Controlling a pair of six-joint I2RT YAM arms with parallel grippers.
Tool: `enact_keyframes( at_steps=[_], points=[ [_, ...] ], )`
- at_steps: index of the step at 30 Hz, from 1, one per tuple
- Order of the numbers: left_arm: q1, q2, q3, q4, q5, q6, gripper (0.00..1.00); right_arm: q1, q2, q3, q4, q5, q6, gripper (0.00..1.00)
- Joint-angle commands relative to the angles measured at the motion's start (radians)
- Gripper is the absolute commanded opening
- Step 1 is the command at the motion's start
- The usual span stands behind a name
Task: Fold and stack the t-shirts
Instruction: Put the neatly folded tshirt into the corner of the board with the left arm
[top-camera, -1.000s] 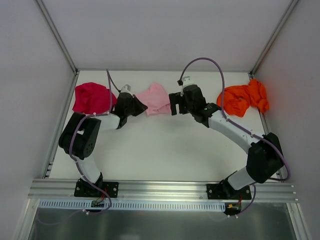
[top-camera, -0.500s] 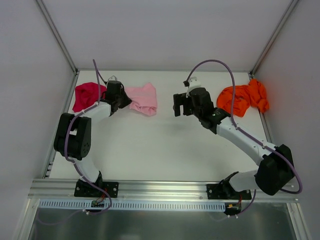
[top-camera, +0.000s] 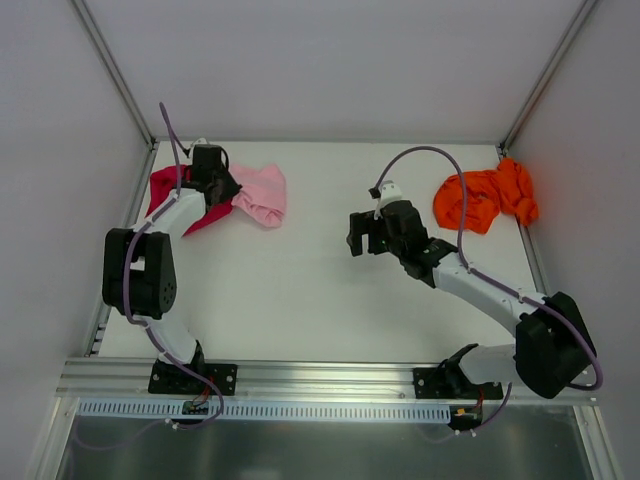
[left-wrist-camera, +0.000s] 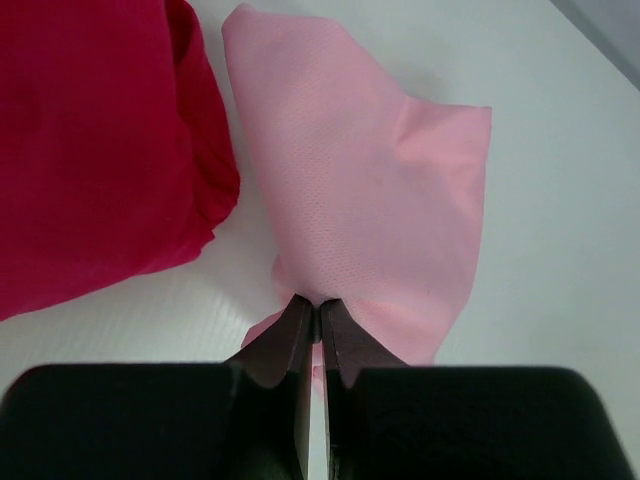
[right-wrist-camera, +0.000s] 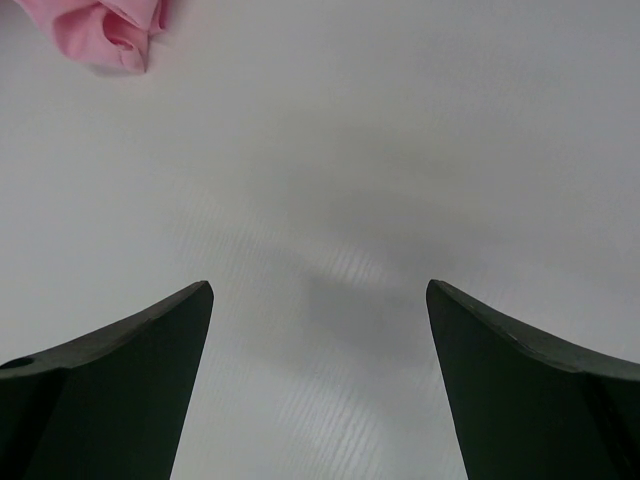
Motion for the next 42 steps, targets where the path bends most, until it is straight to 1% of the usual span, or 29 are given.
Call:
enact_keyframes(
  at_steps=[1, 4, 10, 15, 19, 23, 24, 28, 31, 33, 36, 39, 40, 42],
  points=[
    [0.034, -0.045, 0.070, -0.061, -0.048, 0.062, 0.00, 0.005, -0.022, -0.037, 0.119, -0.023, 0.022, 0.94],
    [0.059, -0.045, 0.098, -0.090, -0.057, 0.071, 0.00, 0.007, -0.009, -0.066, 0.145, -0.032, 0.022, 0.94],
    [0.097, -0.041, 0.118, -0.086, -0.035, 0.049, 0.00, 0.016, 0.022, -0.085, 0.170, -0.037, 0.022, 0.94],
    [0.106, -0.004, 0.208, -0.129, -0.039, 0.045, 0.00, 0.017, 0.044, -0.123, 0.223, -0.058, 0.022, 0.94],
    [0.109, -0.025, 0.234, -0.162, -0.080, 0.051, 0.00, 0.020, 0.076, -0.122, 0.234, -0.066, 0.021, 0.94],
    [0.109, -0.097, 0.202, -0.181, -0.140, 0.042, 0.00, 0.025, 0.091, -0.120, 0.245, -0.063, 0.016, 0.94],
    [0.131, -0.105, 0.202, -0.187, -0.147, 0.043, 0.00, 0.023, 0.097, -0.120, 0.246, -0.058, 0.018, 0.94],
    [0.134, -0.140, 0.175, -0.225, -0.218, 0.023, 0.00, 0.025, 0.111, -0.128, 0.250, -0.049, 0.012, 0.94],
    [0.149, -0.148, 0.140, -0.241, -0.238, 0.005, 0.00, 0.023, 0.105, -0.138, 0.251, -0.040, 0.007, 0.94],
    [0.163, -0.146, 0.124, -0.245, -0.232, -0.007, 0.00, 0.025, 0.099, -0.143, 0.251, -0.029, 0.002, 0.94],
    [0.198, -0.145, 0.060, -0.221, -0.209, -0.023, 0.00, 0.023, 0.093, -0.149, 0.253, -0.028, 0.002, 0.94],
    [0.249, -0.128, -0.005, -0.193, -0.200, -0.038, 0.00, 0.023, 0.096, -0.154, 0.257, -0.031, 0.004, 0.94],
    [0.267, -0.126, -0.046, -0.175, -0.169, -0.043, 0.00, 0.025, 0.096, -0.155, 0.260, -0.034, 0.005, 0.94],
    [0.309, -0.119, -0.078, -0.153, -0.157, -0.049, 0.00, 0.025, 0.102, -0.158, 0.266, -0.038, 0.007, 0.94]
  ],
)
